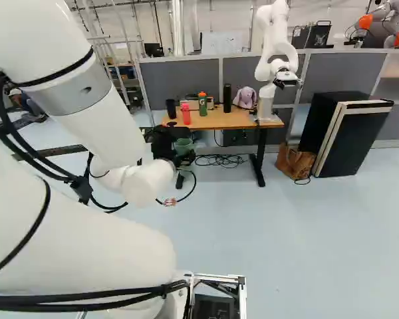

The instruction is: Place the green cup on the table

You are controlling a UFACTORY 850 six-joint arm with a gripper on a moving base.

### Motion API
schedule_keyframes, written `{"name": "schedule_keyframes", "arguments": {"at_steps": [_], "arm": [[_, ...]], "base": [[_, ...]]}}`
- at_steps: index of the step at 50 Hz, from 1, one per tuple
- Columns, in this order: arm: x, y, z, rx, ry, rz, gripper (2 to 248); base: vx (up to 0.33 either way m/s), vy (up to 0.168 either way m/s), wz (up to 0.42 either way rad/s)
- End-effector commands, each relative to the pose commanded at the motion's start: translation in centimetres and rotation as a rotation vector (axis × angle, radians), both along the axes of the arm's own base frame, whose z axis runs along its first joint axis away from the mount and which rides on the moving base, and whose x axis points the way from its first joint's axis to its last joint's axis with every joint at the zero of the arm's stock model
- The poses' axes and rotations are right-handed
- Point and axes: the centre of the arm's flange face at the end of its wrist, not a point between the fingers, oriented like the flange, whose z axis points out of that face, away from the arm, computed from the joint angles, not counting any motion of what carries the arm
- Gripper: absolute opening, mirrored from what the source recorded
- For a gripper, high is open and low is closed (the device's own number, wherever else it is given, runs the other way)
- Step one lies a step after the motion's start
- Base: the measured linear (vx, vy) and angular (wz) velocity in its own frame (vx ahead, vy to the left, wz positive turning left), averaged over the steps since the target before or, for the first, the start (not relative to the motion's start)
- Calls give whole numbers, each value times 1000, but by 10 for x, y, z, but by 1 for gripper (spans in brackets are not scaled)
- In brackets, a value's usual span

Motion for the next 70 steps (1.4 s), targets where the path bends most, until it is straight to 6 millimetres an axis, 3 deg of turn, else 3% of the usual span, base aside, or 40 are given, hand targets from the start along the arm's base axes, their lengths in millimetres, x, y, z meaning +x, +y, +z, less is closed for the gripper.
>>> {"name": "schedule_keyframes", "arguments": {"at_steps": [21, 37, 70], "arm": [[0, 0, 0, 0, 0, 0, 118], [0, 0, 0, 0, 0, 0, 118], [0, 0, 0, 0, 0, 0, 118]], "base": [[110, 23, -45], [338, 103, -38], [381, 1, -28]]}}
